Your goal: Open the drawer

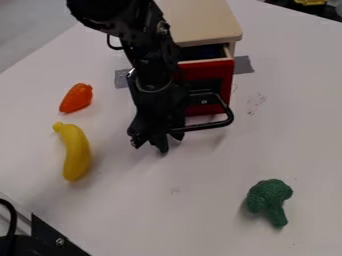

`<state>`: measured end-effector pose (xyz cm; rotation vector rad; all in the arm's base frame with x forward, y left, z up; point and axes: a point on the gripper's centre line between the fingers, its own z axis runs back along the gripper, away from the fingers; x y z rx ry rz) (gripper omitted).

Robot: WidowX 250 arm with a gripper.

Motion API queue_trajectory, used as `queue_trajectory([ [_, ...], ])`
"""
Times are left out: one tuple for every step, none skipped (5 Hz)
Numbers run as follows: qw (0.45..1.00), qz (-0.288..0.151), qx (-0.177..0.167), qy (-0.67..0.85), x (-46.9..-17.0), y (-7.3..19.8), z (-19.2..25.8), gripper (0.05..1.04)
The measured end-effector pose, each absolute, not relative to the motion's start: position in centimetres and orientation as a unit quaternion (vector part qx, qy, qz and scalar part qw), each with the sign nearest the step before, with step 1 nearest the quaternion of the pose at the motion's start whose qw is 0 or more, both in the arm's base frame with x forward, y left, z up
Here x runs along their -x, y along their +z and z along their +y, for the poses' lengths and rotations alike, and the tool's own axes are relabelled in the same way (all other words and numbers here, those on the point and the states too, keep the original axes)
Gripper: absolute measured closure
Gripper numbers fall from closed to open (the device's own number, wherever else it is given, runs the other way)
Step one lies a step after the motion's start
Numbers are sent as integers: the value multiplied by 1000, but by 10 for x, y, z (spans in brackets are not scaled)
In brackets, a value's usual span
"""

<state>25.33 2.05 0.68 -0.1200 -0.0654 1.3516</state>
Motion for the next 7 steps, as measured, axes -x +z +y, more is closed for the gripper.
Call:
queue_trajectory([
  [783, -29, 56, 619, -241, 9, 14, 711],
  [785, -25, 54, 616, -234, 9, 12, 711],
  [788, -31, 55, 612, -232, 6, 10, 660],
  [787, -29, 44, 614, -231, 5, 11, 338],
  [779, -15, 44, 625, -237, 6, 11, 101],
  [778, 3, 51, 626, -244, 18, 16, 85],
  [782, 6, 69, 620, -252, 46, 27, 85],
])
